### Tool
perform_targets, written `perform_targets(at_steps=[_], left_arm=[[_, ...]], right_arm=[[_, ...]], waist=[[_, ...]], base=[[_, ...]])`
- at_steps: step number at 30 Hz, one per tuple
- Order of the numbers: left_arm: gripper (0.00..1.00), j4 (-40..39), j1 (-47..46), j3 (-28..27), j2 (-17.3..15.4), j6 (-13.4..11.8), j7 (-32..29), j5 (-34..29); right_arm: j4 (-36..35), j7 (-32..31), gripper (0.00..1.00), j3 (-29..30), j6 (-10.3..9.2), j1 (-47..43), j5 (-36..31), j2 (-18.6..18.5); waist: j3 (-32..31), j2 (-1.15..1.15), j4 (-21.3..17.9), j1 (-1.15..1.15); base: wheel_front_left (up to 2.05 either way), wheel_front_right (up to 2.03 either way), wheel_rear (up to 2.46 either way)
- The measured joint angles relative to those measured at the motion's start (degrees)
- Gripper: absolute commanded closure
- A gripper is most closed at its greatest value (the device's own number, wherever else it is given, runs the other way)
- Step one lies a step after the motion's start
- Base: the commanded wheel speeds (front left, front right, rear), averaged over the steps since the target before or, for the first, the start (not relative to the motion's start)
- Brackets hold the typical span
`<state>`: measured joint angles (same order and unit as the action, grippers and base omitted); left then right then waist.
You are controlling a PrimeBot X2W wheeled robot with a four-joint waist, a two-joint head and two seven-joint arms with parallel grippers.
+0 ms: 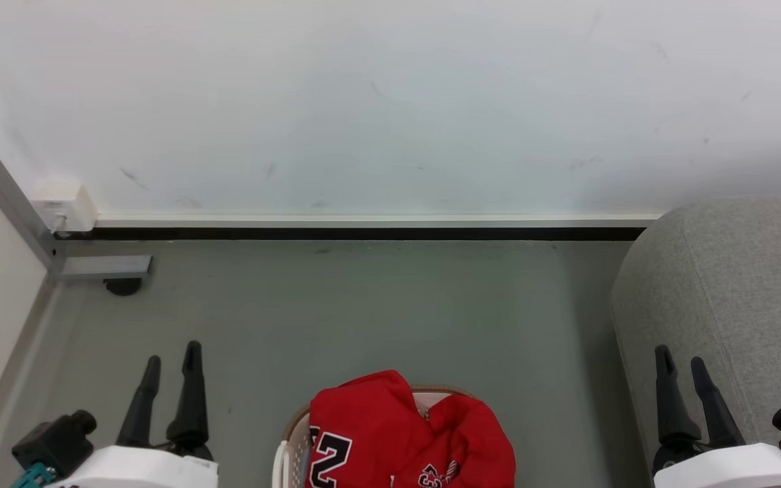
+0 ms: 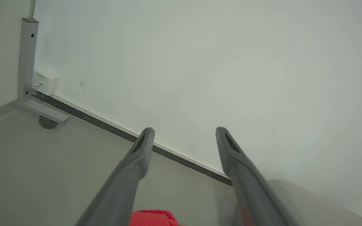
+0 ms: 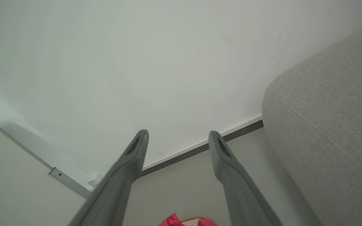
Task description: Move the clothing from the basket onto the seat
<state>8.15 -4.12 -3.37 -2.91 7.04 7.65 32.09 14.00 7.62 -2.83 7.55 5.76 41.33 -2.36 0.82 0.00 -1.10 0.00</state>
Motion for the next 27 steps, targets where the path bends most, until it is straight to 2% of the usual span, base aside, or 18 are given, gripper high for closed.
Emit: perform_targets(at_steps=[16, 27], left_arm=[[0.00, 0.78, -0.01, 1.49, -0.80, -0.86, 2.07, -10.07], [0.00, 1.38, -0.02, 1.66, -1.12, -1.02, 3.60, -15.02]], right_arm=[[1.77, 2.12, 0.00, -0.96, 0.00, 0.32, -9.22, -0.07], [2.85, 3.64, 0.00, -1.78, 0.00, 1.27, -12.89, -0.13]], waist=[[0.02, 0.00, -0.22, 0.00], [0.13, 0.00, -0.60, 0.00]], base=[[0.00, 0.00, 0.00], [0.00, 0.00, 0.00]])
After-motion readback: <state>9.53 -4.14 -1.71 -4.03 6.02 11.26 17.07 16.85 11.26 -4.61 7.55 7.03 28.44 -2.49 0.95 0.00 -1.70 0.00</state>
